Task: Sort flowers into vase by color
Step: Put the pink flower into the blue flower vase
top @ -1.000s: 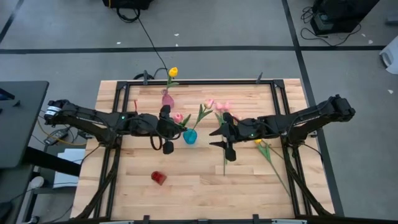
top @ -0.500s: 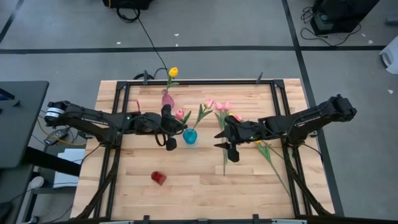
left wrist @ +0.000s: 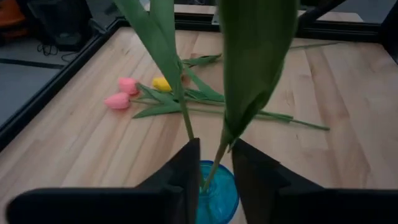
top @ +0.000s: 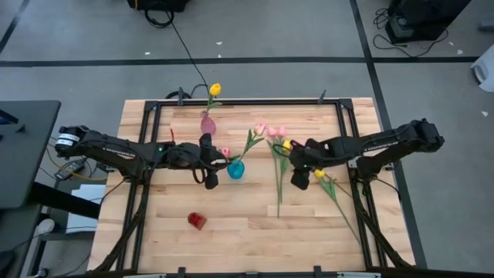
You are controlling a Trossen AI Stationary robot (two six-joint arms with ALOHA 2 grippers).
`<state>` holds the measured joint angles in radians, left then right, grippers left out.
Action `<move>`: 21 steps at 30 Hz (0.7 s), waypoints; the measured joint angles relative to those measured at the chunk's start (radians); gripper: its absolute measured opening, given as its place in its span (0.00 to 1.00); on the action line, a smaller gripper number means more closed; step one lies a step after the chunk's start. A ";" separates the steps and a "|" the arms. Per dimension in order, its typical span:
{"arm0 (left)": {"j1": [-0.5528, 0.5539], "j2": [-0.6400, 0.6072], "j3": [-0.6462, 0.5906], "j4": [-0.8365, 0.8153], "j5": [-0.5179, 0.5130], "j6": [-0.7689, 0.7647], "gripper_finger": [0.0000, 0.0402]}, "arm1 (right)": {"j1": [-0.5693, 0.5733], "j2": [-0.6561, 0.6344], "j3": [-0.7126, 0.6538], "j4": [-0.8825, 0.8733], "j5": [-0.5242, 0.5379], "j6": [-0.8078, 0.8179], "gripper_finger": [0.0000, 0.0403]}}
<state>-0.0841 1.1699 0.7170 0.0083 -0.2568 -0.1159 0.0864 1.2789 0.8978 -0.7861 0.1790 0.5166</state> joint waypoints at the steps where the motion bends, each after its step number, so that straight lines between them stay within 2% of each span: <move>1: 0.000 -0.004 0.012 -0.022 0.000 0.003 0.29 | -0.017 0.000 0.000 -0.043 0.000 0.011 0.45; 5: -0.002 -0.008 0.057 -0.132 0.000 0.011 0.41 | -0.079 0.005 -0.015 -0.154 -0.001 0.055 0.45; 8: -0.003 -0.010 0.063 -0.196 0.000 0.012 0.46 | -0.135 0.006 -0.055 -0.169 -0.023 0.035 0.45; 15: -0.011 -0.068 0.064 -0.242 -0.011 0.028 0.48 | -0.251 0.006 -0.146 -0.195 -0.104 0.032 0.44; 21: -0.037 -0.147 0.064 -0.321 -0.038 0.033 0.48 | -0.233 0.006 -0.149 -0.345 -0.133 0.102 0.43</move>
<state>-0.1214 1.0231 0.7815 -0.3123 -0.2948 -0.0829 -0.1469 1.2847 0.7490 -1.1311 0.0455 0.6187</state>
